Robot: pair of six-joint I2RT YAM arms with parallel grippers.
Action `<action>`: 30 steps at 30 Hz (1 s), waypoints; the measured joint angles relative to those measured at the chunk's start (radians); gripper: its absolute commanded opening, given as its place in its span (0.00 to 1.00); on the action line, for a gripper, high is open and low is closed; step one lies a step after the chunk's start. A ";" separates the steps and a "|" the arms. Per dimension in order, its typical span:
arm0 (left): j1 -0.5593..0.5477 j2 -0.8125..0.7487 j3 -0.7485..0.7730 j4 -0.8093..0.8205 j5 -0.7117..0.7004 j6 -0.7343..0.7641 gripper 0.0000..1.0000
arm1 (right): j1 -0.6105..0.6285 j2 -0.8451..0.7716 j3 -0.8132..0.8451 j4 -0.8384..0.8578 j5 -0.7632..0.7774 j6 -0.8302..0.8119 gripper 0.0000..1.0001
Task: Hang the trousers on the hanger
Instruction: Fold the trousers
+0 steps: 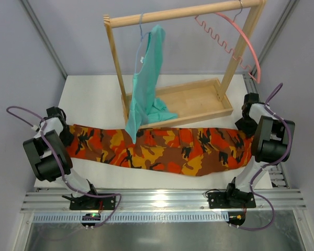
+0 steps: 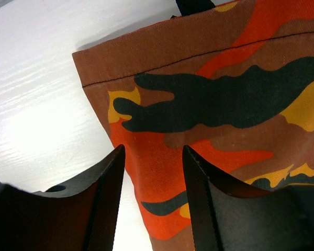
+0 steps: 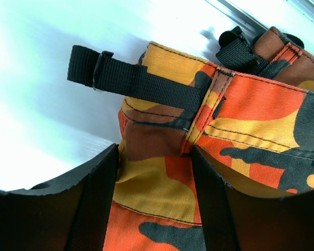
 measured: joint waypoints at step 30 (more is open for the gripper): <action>-0.116 0.014 0.186 -0.109 -0.121 0.019 0.01 | 0.006 -0.012 0.000 0.001 -0.024 -0.001 0.60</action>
